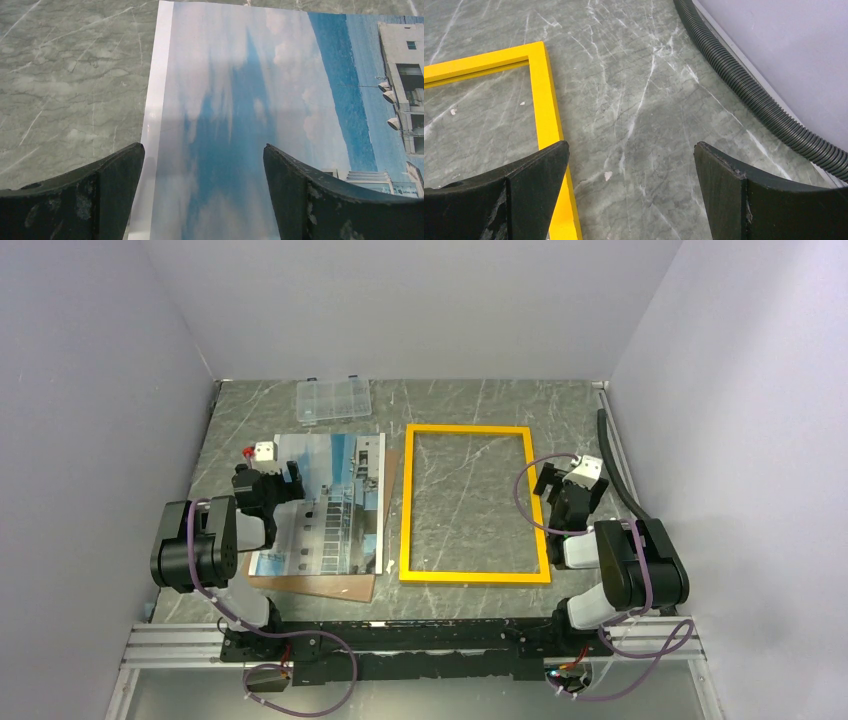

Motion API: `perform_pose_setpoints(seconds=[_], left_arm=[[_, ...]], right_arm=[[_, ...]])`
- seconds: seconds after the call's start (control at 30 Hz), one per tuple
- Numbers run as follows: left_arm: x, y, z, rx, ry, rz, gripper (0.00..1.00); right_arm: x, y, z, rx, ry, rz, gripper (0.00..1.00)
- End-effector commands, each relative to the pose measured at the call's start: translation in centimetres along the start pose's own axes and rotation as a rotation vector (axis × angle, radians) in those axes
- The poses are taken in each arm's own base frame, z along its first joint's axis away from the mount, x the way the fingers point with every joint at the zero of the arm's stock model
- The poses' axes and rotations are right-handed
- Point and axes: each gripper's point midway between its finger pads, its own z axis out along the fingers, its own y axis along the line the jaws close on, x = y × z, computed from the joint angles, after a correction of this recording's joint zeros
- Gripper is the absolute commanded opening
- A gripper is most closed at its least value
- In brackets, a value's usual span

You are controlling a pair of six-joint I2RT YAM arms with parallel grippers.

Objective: Put the photo into the frame

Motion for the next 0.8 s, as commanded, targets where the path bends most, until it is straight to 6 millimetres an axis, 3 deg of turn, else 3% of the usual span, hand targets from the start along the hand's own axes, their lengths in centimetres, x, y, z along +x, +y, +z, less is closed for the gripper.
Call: perform_pose_setpoints(seconds=[0.0, 0.53, 0.7, 0.77], left_arm=[[-1.2, -0.1, 0.4, 0.001, -0.033, 0.012, 0.95], [-1.5, 0.3, 0.4, -0.024, -0.023, -0.012, 0.95], [-3.2, 0.6, 0.5, -0.021, 0.089, -0.010, 0.95], [-3.9, 0.7, 0.7, -0.020, 0.155, 0.008, 0.95]], right_arm=[[-1.9, 0.4, 0.4, -0.013, -0.061, 0.020, 1.00], [-1.9, -0.1, 0.3, 0.023, -0.046, 0.025, 1.00], [-5.4, 1.6, 0.5, -0.006, -0.022, -0.041, 1.00], [-7.7, 2.1, 0.1, 0.001, -0.046, 0.014, 1.00]])
